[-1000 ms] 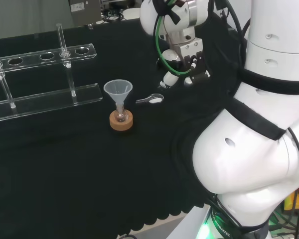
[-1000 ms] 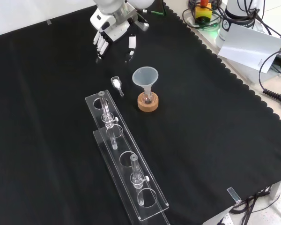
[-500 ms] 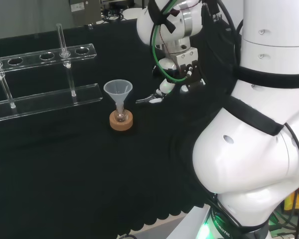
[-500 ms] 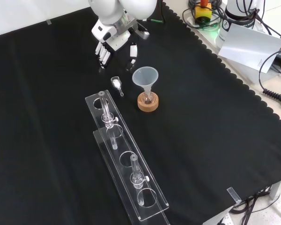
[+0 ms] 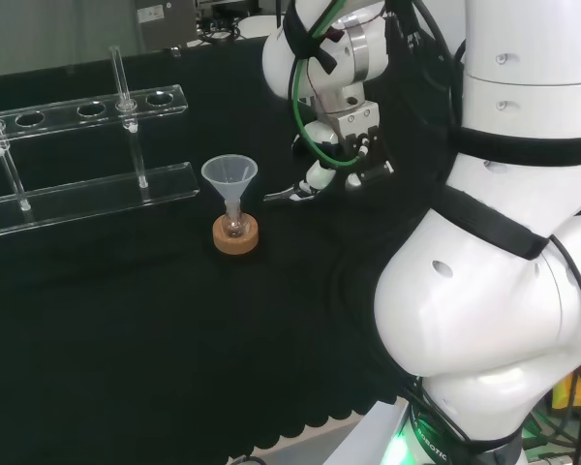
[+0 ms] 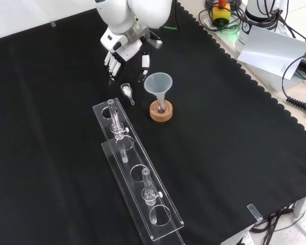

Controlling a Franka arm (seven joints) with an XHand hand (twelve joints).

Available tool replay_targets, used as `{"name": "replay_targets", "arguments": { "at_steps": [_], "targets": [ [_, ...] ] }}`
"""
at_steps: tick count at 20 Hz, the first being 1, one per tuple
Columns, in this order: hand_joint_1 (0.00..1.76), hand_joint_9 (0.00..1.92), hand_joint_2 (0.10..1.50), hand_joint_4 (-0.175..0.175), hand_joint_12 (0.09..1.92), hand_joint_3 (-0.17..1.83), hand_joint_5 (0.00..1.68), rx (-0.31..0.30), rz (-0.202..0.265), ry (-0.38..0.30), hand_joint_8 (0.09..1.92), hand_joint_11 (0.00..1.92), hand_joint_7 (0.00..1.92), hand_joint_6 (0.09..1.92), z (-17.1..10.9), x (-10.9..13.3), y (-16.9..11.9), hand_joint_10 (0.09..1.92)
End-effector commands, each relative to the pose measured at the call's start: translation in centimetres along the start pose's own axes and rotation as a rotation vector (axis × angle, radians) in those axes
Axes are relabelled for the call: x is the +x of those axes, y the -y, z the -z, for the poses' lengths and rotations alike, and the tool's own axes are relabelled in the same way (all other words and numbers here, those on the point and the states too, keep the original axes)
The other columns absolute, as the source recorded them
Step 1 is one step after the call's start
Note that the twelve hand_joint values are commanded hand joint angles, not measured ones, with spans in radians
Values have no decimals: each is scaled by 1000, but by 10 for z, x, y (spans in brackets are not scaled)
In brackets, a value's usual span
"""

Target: Pick up the weighing funnel.

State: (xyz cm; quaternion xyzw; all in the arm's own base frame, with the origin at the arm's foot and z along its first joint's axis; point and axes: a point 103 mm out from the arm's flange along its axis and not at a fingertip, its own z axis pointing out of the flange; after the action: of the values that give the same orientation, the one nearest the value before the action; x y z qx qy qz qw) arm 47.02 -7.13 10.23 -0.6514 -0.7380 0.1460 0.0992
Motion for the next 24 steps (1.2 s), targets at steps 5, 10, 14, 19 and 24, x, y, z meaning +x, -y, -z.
{"name": "replay_targets", "arguments": {
  "at_steps": [5,10,14,19,24],
  "targets": [
    [826,737,692,-60,1265,527,557,-4,1,-3,715,526,558,87,-11,3,-8,552],
    [831,738,690,-61,1265,531,570,10,-3,0,714,525,559,90,-18,3,-12,551],
    [833,746,688,-61,1265,534,580,12,-2,3,716,524,564,96,-21,5,-14,553],
    [843,759,690,-59,1265,542,620,27,-2,11,721,524,584,118,-25,3,-17,554],
    [848,770,689,-58,1264,550,643,25,-5,16,723,526,602,135,-25,2,-18,553]
  ]
}}
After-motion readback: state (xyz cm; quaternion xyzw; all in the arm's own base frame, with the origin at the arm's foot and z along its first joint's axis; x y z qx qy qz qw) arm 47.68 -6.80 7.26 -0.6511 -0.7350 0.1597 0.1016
